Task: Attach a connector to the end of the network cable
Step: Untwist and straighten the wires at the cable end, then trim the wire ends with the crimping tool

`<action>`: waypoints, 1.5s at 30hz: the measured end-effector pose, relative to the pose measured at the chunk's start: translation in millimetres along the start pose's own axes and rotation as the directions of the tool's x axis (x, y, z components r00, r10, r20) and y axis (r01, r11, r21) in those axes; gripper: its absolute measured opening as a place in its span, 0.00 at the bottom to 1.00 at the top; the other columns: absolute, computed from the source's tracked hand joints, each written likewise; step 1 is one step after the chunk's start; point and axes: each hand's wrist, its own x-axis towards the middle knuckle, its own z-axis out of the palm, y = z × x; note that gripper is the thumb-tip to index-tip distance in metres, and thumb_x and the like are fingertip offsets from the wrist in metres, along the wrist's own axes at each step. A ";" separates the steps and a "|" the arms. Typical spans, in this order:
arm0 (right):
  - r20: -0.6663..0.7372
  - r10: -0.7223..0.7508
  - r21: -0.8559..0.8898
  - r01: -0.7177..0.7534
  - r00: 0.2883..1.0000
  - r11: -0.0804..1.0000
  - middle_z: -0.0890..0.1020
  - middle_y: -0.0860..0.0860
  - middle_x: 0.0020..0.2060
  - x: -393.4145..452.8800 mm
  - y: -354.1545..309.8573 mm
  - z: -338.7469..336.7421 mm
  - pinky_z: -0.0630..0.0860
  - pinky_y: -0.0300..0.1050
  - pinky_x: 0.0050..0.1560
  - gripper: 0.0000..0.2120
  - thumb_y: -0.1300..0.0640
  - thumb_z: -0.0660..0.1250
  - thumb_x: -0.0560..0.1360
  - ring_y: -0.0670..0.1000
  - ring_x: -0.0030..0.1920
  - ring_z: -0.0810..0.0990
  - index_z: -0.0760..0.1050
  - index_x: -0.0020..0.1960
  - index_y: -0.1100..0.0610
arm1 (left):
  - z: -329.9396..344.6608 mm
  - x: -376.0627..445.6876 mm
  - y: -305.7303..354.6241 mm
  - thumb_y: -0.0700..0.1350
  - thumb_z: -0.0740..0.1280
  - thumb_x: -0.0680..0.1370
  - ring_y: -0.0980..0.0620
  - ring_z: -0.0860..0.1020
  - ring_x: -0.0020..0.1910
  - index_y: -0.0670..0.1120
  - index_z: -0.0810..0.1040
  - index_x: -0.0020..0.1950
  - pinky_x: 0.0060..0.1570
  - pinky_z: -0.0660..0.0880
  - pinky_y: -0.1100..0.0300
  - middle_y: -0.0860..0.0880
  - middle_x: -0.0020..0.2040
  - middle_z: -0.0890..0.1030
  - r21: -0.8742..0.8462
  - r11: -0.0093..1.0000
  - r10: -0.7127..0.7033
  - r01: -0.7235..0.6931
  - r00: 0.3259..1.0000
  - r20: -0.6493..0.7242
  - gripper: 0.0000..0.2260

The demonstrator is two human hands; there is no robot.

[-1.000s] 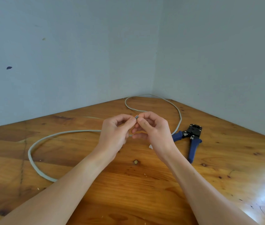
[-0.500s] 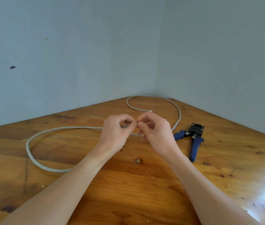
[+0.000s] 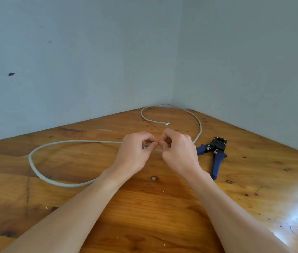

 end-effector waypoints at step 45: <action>-0.155 0.505 0.024 -0.508 0.849 0.861 0.75 0.52 0.65 -6.6 56.7 -49.2 0.67 0.51 0.59 0.22 0.75 0.64 0.71 0.58 0.65 0.68 0.73 0.57 0.52 | 58.2 13.4 27.6 0.45 0.70 0.79 0.60 0.79 0.42 0.52 0.85 0.46 0.41 0.74 0.72 0.56 0.42 0.84 -0.206 0.969 -0.103 0.139 0.979 0.176 0.05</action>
